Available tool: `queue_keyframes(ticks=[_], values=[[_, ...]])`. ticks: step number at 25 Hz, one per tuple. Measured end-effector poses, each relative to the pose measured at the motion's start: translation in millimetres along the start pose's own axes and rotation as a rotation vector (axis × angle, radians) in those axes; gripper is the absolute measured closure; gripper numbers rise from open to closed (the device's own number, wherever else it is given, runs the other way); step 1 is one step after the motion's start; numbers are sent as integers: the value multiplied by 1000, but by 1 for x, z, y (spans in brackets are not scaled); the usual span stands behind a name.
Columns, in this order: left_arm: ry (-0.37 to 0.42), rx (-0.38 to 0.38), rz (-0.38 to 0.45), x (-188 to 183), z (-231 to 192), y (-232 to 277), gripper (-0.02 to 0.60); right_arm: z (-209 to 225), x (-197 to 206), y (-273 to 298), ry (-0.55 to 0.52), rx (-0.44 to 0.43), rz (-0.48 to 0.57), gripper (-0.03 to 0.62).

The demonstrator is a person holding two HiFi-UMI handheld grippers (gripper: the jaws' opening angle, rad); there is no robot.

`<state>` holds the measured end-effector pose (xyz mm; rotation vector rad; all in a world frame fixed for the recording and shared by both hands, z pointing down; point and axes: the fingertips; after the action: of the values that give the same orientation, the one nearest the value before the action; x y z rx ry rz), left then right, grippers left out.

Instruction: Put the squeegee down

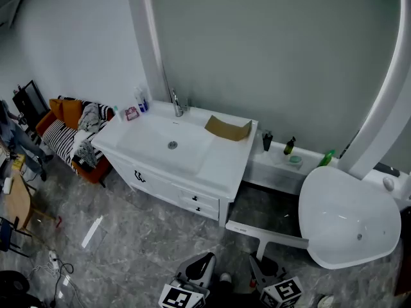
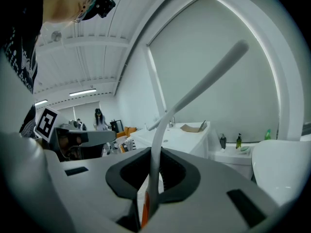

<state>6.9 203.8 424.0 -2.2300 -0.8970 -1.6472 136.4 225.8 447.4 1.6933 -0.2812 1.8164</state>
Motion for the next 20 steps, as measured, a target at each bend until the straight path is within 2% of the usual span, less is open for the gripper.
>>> queue_keyframes(ticks=[5, 15, 18, 20], values=[[-3, 5, -5, -11, -19, 16, 571, 3, -1, 22, -7, -12, -17, 546], [-3, 12, -5, -40, -60, 49, 571, 18, -41, 98, 17, 51, -3, 546], [22, 8, 8, -59, -82, 55, 571, 15, -55, 121, 19, 69, 12, 546], [68, 0, 11, -67, -95, 60, 571, 15, -58, 135, -13, 90, 20, 546]])
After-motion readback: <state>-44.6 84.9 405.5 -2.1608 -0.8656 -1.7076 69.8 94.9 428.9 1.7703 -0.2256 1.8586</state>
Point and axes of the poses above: the fingertips, and each gripper's own axes: y forward along the fingers, z to its right, x out of its underside, and after that the axes turned 6 degrees about -y, right-handed
